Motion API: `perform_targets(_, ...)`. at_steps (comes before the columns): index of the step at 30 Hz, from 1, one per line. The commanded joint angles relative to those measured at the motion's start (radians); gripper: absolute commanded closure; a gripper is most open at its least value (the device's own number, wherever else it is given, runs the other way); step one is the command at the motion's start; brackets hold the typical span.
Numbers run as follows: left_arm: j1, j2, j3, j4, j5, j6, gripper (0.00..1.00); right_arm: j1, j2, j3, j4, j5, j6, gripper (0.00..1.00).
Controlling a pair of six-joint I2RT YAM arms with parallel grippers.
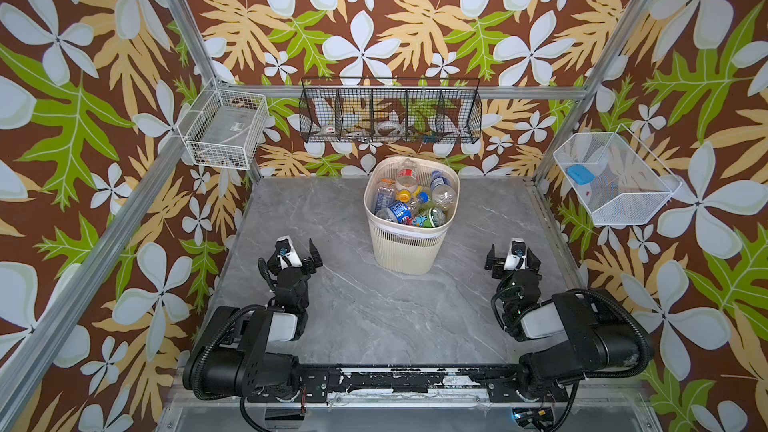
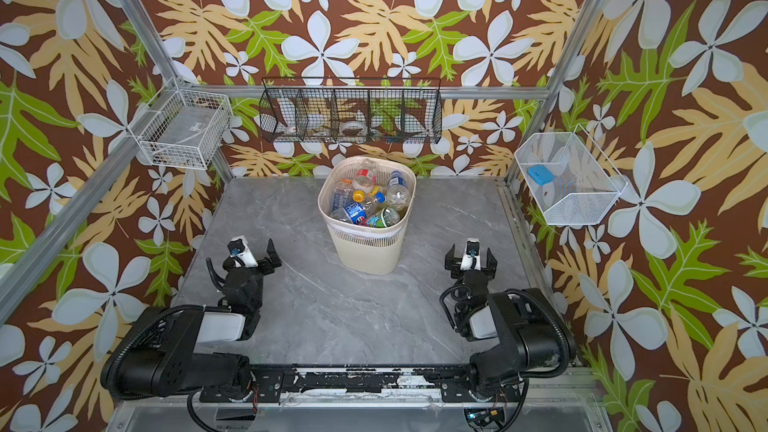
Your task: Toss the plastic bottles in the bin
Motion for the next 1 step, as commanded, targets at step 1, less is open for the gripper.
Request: perform_targets(1, -0.001, -0.003, -0.002, 0.045, -0.009, 0.001, 0.00, 0.000, 0.000, 0.002, 0.033, -0.005, -0.005, 0.01)
